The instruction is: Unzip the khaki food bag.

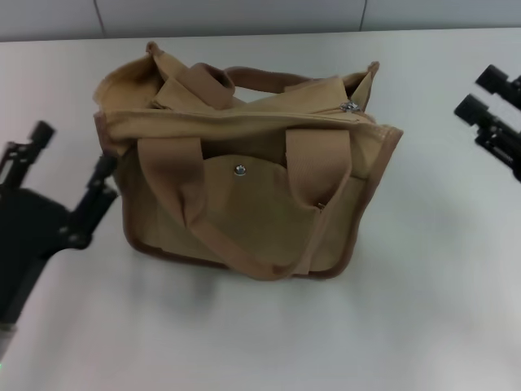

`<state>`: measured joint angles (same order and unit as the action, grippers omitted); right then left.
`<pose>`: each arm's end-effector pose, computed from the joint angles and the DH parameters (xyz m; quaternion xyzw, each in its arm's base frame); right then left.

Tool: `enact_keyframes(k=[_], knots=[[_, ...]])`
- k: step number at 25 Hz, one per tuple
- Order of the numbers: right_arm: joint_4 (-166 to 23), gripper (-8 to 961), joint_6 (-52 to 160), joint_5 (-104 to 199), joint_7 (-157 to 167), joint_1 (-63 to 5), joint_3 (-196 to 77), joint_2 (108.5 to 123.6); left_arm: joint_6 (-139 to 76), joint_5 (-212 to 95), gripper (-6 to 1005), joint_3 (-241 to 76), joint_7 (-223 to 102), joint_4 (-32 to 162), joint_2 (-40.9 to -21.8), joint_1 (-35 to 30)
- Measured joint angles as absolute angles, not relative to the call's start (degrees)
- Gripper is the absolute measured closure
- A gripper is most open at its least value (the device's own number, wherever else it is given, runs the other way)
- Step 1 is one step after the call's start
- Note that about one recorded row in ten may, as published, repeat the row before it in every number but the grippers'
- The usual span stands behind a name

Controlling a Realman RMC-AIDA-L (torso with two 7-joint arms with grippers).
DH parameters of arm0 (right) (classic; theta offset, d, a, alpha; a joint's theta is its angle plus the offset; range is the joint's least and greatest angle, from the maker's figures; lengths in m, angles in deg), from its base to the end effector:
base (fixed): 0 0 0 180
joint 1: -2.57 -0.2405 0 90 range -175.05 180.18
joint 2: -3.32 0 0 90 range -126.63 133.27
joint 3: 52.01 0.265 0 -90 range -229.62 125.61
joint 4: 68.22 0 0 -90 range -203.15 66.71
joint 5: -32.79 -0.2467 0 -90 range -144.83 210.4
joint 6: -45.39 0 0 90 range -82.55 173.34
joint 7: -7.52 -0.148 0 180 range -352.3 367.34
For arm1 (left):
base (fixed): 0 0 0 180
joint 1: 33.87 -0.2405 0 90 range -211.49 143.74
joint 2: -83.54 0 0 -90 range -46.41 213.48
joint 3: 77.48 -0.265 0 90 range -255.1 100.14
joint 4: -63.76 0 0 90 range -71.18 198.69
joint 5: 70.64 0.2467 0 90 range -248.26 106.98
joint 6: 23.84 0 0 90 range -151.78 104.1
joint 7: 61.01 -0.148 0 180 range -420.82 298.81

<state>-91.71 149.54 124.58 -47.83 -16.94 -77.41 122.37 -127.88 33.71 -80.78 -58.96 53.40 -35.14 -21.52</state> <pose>0.3291 0.2904 0.0264 -0.8099 0.1539 0.4829 0.2953 -0.3326 0.2107 -0.0540 -0.7322 -0.0664 -0.4271 0.5264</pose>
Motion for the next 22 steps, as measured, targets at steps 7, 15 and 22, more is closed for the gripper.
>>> enact_keyframes(k=[7, 15, 22], knots=[[-93.5, 339, 155.6, 124.0, -48.8, -16.2, -78.6, 122.14, -136.3, 36.2, 244, -82.7, -45.3, 63.2, -34.79, -23.3], [-101.1, 183, 162.8, 144.0, -48.9, -15.5, -82.7, 122.16, -136.3, 41.9, 169, -102.2, -27.3, 77.6, -34.83, -20.9], [-98.2, 108, 159.6, 150.1, -45.2, -16.8, -82.8, 122.65, -132.3, 42.2, 140, -108.4, -24.2, 78.8, -34.68, -19.9]])
